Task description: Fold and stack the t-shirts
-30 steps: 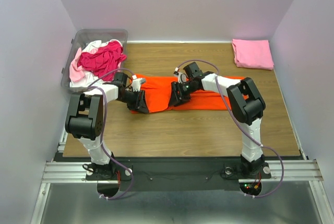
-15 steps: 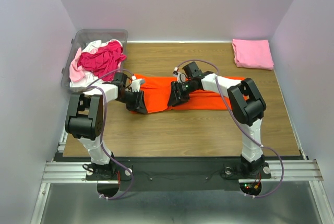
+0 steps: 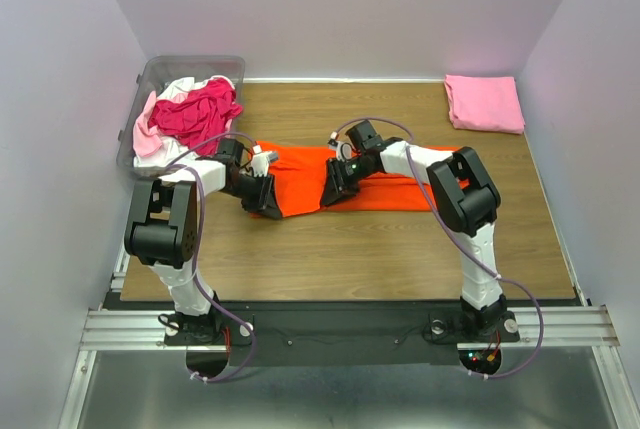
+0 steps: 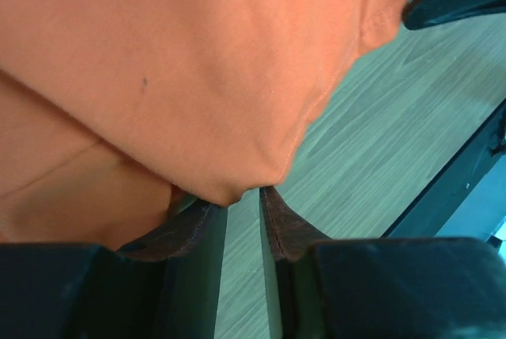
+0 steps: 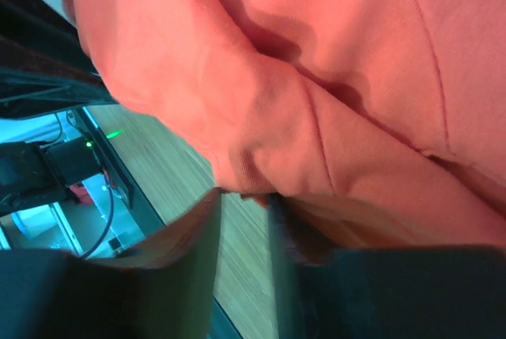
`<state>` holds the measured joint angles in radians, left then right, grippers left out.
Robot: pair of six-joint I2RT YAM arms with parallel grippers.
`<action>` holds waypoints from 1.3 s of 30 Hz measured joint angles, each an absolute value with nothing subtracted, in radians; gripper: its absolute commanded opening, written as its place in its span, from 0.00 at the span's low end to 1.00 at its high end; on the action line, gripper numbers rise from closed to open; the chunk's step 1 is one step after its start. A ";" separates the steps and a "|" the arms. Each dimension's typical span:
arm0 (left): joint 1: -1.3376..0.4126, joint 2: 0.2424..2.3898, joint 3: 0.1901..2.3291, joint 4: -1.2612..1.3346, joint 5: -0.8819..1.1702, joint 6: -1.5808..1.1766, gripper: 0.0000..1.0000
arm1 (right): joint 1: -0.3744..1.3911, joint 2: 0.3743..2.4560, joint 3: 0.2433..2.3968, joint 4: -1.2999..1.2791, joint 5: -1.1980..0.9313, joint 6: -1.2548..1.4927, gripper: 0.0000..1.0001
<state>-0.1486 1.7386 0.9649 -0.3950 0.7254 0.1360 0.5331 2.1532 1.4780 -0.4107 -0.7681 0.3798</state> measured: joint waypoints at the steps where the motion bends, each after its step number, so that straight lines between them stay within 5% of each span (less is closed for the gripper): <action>1: -0.149 1.739 0.966 -0.396 0.731 0.138 0.24 | 0.533 2.156 1.482 -0.410 -0.768 0.382 0.26; 5: -0.149 1.739 0.976 -0.408 0.750 0.147 0.15 | 0.538 2.157 1.496 -0.410 -0.784 0.390 0.25; 9: -0.149 1.736 0.984 -0.413 0.761 0.149 0.10 | 0.543 2.157 1.504 -0.409 -0.801 0.400 0.40; 11: -0.149 1.734 0.984 -0.415 0.765 0.149 0.05 | 0.544 2.157 1.504 -0.409 -0.805 0.400 0.35; 16: -0.148 1.734 0.988 -0.428 0.772 0.148 0.00 | 0.545 2.157 1.504 -0.410 -0.805 0.412 0.01; 39: -0.105 1.755 1.303 -0.626 0.871 0.214 0.00 | 0.484 2.131 1.666 -0.411 -0.820 0.381 0.01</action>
<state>-0.1055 1.7550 1.3029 -0.6258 0.8711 0.2142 0.4835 2.1307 1.6657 -0.4110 -0.8204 0.3805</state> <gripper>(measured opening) 0.094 0.012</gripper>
